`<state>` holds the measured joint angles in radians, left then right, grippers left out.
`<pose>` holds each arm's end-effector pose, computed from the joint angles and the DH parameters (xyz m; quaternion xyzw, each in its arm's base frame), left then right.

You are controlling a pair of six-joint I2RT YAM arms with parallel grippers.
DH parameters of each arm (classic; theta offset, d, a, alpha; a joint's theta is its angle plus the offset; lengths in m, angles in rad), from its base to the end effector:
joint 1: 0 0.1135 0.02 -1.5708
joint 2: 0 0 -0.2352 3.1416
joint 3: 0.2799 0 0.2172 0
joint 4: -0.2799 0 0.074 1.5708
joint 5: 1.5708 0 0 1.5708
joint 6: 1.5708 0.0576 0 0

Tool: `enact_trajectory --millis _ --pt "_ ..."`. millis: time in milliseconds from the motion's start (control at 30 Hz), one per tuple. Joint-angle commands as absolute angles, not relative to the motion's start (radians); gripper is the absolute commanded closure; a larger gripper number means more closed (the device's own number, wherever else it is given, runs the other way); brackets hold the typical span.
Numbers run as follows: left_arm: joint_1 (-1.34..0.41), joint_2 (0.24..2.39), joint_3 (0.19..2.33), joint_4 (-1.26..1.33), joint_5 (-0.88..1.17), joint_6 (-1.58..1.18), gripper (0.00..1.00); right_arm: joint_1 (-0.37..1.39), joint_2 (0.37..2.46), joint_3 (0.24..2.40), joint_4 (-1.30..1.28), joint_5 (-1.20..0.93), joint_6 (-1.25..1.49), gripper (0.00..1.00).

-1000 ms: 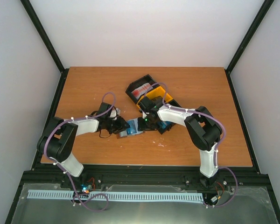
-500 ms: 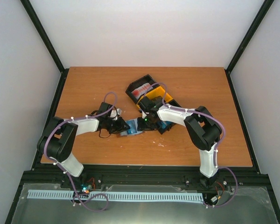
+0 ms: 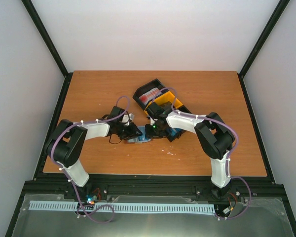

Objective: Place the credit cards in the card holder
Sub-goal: Insert the credit card into the card holder.

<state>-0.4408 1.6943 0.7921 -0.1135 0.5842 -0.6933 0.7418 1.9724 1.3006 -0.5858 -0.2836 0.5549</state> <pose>0.2485 -0.1524 0.1166 -0.0377 0.9236 -0.3745 0.0726 0.2490 0.2500 0.1240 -0.1132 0.9715 0.2045 0.0388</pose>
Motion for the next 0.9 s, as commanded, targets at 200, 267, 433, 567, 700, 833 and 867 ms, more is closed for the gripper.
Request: enact_trajectory --millis 200,267,433,567,700,833,867 --pt "-0.457 1.621 0.844 -0.254 0.483 -0.677 0.63 0.758 1.905 1.294 -0.642 -0.179 0.560 0.58" --pt "-0.457 1.602 0.839 -0.274 0.463 -0.687 0.62 0.758 1.887 1.296 -0.647 -0.179 0.565 0.58" --pt "-0.457 1.601 0.816 -0.258 0.459 -0.703 0.75 0.758 1.852 1.293 -0.642 -0.155 0.587 0.61" --pt "-0.457 1.627 0.819 -0.237 0.473 -0.701 0.80 0.758 1.861 1.300 -0.627 -0.210 0.579 0.62" --pt "-0.457 1.651 0.830 -0.229 0.488 -0.696 0.84 0.758 1.869 1.289 -0.593 -0.278 0.586 0.65" --pt "-0.457 1.673 0.831 -0.218 0.498 -0.697 0.90 0.758 1.883 1.291 -0.580 -0.305 0.586 0.68" --pt "-0.457 1.676 0.830 -0.219 0.496 -0.697 0.91 0.758 1.888 1.293 -0.579 -0.307 0.586 0.68"
